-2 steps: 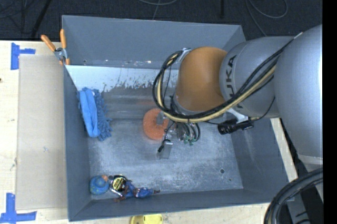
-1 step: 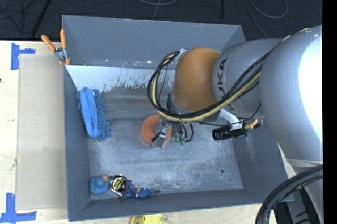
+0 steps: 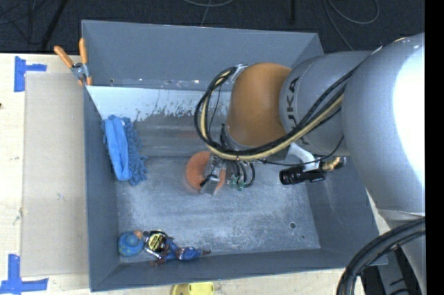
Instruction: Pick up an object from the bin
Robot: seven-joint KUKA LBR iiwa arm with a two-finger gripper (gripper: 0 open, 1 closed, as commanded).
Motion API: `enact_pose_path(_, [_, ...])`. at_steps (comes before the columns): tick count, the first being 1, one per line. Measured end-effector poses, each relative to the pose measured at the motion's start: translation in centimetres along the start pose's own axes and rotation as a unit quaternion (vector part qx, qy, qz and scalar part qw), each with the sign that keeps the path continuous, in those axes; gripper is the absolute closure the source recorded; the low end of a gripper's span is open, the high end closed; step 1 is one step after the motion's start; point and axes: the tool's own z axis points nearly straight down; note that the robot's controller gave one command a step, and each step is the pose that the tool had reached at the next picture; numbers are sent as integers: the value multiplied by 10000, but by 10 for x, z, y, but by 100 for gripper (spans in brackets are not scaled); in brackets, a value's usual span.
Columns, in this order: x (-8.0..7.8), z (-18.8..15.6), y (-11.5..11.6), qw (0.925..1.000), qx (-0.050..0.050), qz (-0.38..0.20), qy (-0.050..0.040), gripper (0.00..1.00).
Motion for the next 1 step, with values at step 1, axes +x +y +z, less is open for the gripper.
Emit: enact_pose_path(1, [14, -148, 29, 10000, 3, 49, -2, 100])
